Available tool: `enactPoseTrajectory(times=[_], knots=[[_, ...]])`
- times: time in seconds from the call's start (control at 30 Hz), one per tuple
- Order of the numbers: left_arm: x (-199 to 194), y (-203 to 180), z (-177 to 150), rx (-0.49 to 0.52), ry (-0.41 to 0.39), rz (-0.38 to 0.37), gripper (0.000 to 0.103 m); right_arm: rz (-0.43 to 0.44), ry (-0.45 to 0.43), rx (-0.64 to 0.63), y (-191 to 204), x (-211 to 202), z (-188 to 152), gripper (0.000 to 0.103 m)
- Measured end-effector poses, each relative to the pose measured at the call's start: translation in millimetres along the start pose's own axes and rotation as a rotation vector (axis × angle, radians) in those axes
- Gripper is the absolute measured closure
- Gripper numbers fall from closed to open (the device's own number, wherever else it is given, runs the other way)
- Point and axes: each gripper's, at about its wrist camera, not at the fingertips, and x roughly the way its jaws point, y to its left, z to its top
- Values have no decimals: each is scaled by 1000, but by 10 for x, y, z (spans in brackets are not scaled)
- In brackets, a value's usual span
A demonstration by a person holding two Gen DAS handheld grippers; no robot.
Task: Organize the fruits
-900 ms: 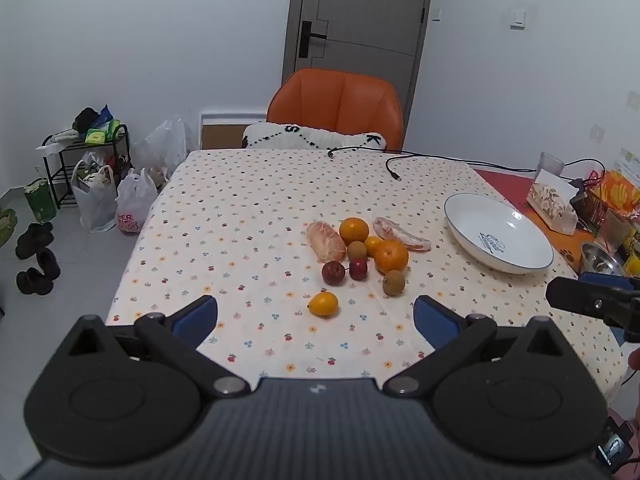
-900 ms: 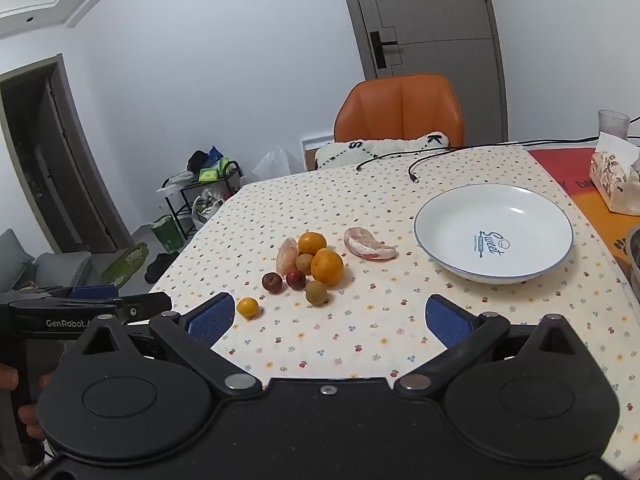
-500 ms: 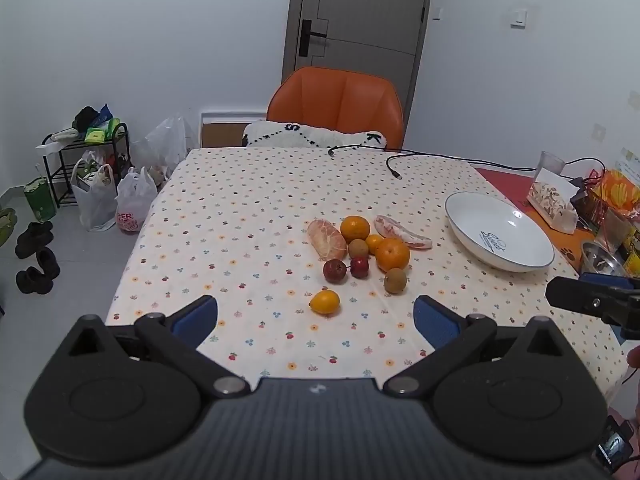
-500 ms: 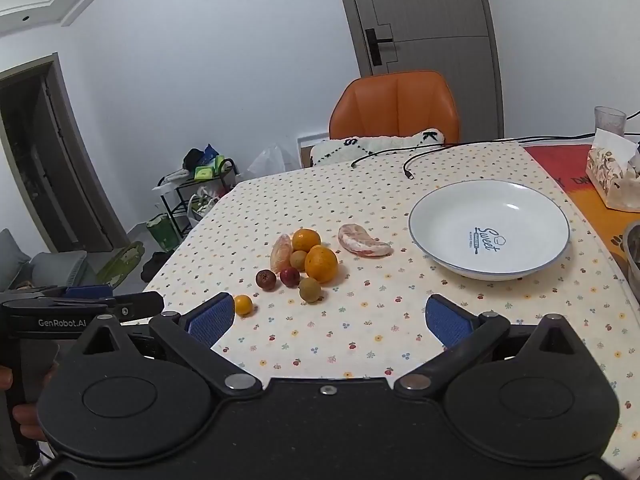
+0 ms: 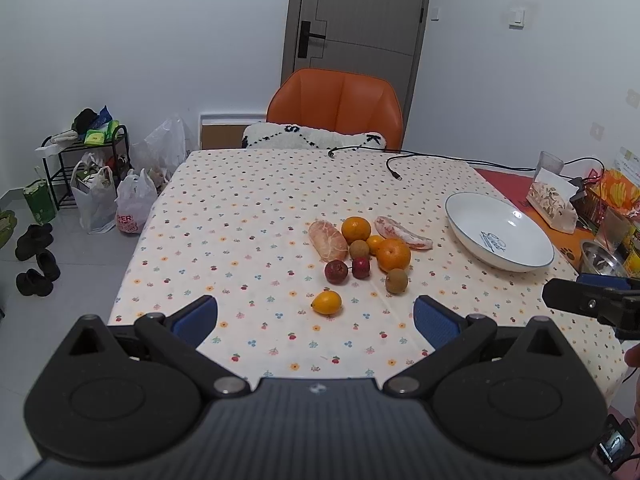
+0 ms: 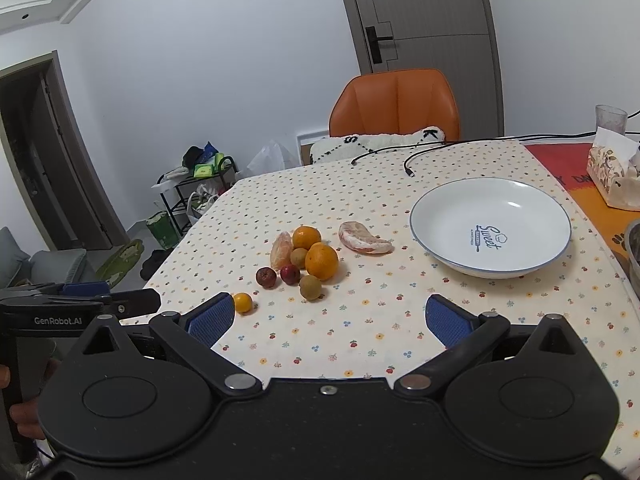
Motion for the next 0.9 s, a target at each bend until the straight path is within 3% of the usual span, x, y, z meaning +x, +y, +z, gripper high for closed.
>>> enactPoseTrajectory(times=[0.9], knots=[[-21,-18,28,7,-12,-20,0,-25,4,-6,-14,-11,28,0]])
